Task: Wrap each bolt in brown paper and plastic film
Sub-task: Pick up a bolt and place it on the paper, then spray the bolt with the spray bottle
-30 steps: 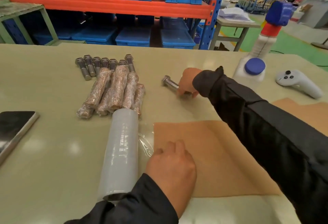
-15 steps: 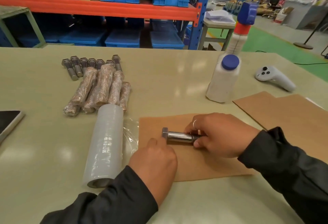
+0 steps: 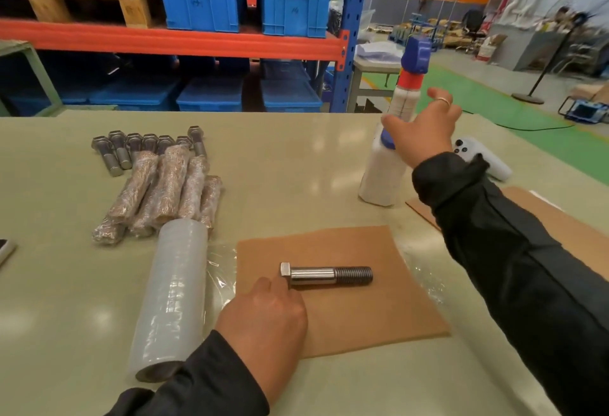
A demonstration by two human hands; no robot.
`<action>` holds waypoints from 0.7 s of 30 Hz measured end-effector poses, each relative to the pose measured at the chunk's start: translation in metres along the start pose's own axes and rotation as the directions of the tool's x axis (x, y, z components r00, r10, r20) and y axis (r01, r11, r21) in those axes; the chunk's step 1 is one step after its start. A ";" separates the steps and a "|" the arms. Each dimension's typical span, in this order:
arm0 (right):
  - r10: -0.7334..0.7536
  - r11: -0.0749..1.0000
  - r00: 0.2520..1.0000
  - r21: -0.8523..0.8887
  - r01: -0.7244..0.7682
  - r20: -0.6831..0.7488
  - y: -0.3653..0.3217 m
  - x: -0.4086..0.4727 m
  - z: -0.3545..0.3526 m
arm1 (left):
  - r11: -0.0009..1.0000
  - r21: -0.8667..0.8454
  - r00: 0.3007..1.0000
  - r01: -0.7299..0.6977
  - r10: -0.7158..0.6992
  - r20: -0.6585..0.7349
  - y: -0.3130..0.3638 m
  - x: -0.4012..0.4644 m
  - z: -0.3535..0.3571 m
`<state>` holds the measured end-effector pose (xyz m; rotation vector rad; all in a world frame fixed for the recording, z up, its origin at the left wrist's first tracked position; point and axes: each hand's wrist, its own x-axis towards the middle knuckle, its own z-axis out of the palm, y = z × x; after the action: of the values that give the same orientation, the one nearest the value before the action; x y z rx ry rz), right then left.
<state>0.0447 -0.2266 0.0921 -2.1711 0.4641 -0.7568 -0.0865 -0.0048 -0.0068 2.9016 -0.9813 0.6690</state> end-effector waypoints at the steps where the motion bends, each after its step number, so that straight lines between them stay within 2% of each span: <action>1: 0.014 1.000 1.000 0.008 -0.014 0.000 -0.001 0.009 0.004 | 1.000 -0.009 1.000 -0.003 0.003 0.015 0.001 0.000 -0.001; 8: -0.023 0.978 0.999 0.208 0.016 0.034 -0.002 0.044 0.020 | 0.998 -0.057 0.996 0.018 -0.013 0.088 0.000 0.003 -0.003; 14: -0.111 0.978 0.994 0.181 0.104 0.026 -0.013 0.034 -0.008 | 0.998 -0.039 0.998 0.045 -0.043 0.056 -0.002 0.003 -0.006; 15: -0.124 0.981 0.990 0.157 0.112 0.067 -0.018 0.030 -0.018 | 0.998 -0.034 0.998 0.046 -0.044 0.049 -0.002 0.002 -0.006; 17: -0.124 0.988 0.959 0.119 0.097 0.255 -0.029 0.016 -0.039 | 0.999 -0.027 0.997 0.042 -0.041 0.064 0.000 0.001 -0.007; 19: -0.043 0.998 0.863 0.063 0.012 0.504 -0.036 -0.008 -0.057 | 0.998 -0.013 0.996 0.053 -0.052 0.073 0.000 0.000 -0.005; 21: 0.049 0.999 0.730 -0.050 -0.021 0.682 -0.036 -0.037 -0.069 | 0.998 -0.009 0.994 0.067 -0.066 0.086 0.000 -0.001 -0.004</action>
<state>-0.0250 -0.2219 0.1429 -2.2765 0.1235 0.1195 -0.0889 -0.0037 -0.0038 2.9599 -0.8878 0.5383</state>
